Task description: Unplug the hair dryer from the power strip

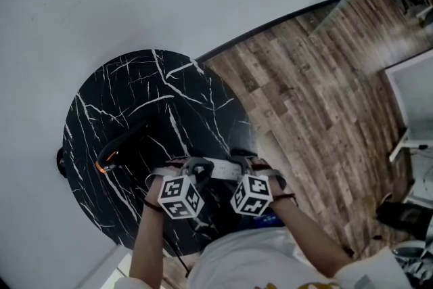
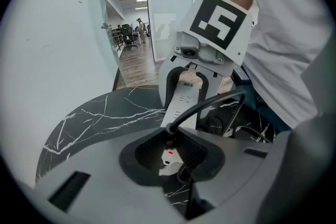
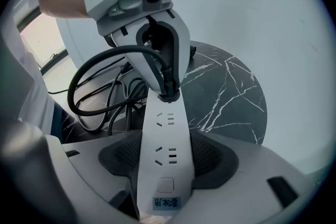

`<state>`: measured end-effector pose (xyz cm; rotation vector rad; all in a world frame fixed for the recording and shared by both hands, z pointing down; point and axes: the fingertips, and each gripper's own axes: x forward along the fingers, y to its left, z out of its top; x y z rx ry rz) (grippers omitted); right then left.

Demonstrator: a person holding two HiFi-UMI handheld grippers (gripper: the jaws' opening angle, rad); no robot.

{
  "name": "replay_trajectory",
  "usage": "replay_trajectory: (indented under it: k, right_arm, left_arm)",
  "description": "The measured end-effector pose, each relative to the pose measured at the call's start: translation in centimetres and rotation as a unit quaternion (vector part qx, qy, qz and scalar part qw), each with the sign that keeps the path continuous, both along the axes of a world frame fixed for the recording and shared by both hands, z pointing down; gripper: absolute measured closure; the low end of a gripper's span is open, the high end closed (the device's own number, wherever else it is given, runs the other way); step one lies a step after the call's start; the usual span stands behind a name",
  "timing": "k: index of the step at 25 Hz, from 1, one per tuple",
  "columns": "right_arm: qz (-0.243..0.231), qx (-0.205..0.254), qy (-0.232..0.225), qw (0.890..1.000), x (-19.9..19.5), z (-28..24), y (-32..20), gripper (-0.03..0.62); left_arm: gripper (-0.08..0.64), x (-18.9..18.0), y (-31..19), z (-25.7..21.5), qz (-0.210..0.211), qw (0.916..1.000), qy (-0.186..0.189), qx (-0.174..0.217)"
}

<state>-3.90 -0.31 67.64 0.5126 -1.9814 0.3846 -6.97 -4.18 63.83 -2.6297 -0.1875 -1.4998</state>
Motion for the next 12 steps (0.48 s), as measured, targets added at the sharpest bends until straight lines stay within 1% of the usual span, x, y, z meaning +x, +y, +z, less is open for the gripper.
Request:
replay_trajectory:
  k: [2,5,9,12]
  right_arm:
    - [-0.008,-0.005,0.006,1.000,-0.06,0.30,-0.03,0.337]
    - [-0.010,-0.009,0.000,1.000,-0.15,0.33,-0.13,0.337]
    - [-0.010,0.000,-0.006,1.000,-0.09,0.29,-0.18,0.335]
    - [-0.007,0.004,-0.013,1.000,-0.09,0.36,-0.30,0.328]
  left_arm:
    - [0.495,0.04,-0.01,0.07,0.000,1.0000,-0.004,-0.006]
    - [0.495,0.14,-0.01,-0.15,0.003,0.9999,-0.011,-0.009]
    - [0.495,0.08,-0.01,0.03,0.000,0.9999,-0.016,-0.004]
    - [0.495,0.01,-0.08,0.29,-0.001,0.9998,-0.018,-0.012]
